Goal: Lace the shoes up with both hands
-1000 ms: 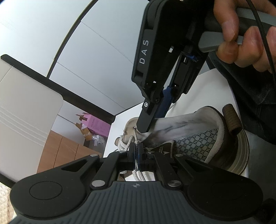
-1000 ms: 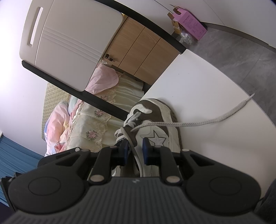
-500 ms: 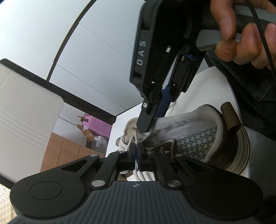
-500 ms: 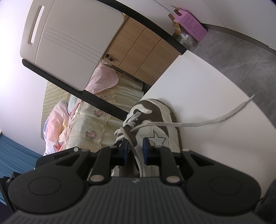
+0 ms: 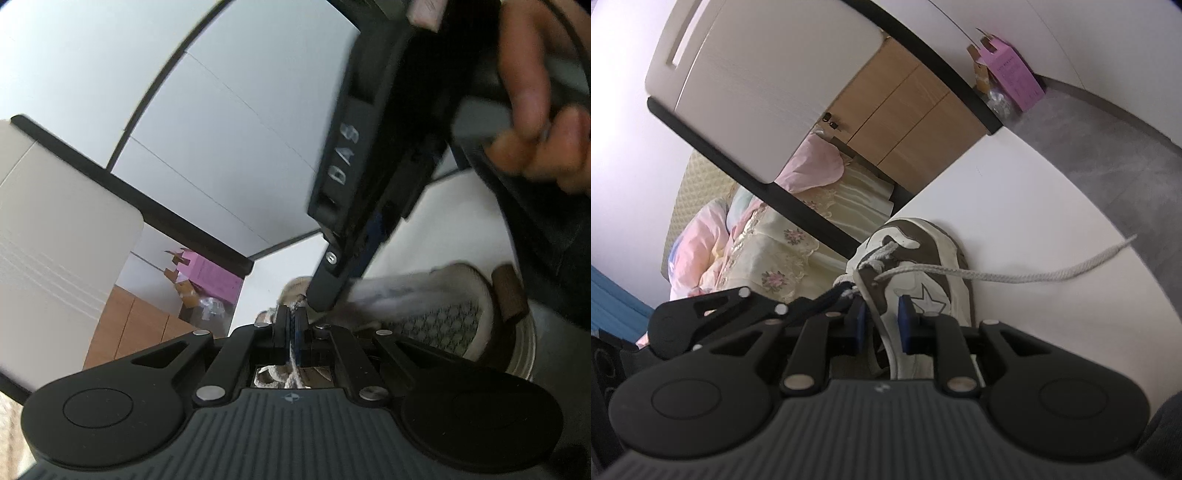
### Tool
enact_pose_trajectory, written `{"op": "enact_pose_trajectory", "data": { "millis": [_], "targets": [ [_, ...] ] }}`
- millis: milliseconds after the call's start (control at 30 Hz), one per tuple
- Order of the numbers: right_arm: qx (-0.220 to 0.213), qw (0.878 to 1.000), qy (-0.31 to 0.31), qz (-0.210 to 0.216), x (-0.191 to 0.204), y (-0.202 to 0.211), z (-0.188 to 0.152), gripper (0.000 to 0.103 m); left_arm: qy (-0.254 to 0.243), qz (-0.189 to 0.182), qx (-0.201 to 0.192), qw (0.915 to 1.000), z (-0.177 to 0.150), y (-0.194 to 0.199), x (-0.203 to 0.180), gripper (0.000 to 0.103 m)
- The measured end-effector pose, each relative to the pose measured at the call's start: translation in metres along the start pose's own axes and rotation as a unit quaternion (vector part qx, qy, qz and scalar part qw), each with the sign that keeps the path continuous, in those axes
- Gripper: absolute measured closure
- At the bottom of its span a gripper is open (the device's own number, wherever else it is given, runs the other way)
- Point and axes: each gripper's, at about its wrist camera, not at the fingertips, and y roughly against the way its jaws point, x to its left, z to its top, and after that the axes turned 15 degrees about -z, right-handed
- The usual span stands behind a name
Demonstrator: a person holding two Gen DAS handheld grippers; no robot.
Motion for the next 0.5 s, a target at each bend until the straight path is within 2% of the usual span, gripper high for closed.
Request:
{"op": "enact_pose_trajectory", "data": {
  "millis": [133, 300, 500],
  "targets": [
    [0.003, 1.000, -0.015, 0.015, -0.004, 0.001, 0.001, 0.081, 0.000, -0.008, 0.003, 1.0000, 0.003, -0.005, 0.001, 0.100],
    [0.006, 0.991, -0.111, 0.073, -0.030, 0.002, 0.009, 0.080, 0.005, -0.010, 0.000, 0.9999, 0.006, -0.005, 0.006, 0.099],
    [0.026, 0.980, -0.179, 0.078, -0.045, -0.012, 0.012, 0.080, 0.007, -0.009, -0.002, 0.9999, 0.006, -0.007, 0.011, 0.099]
  ]
}}
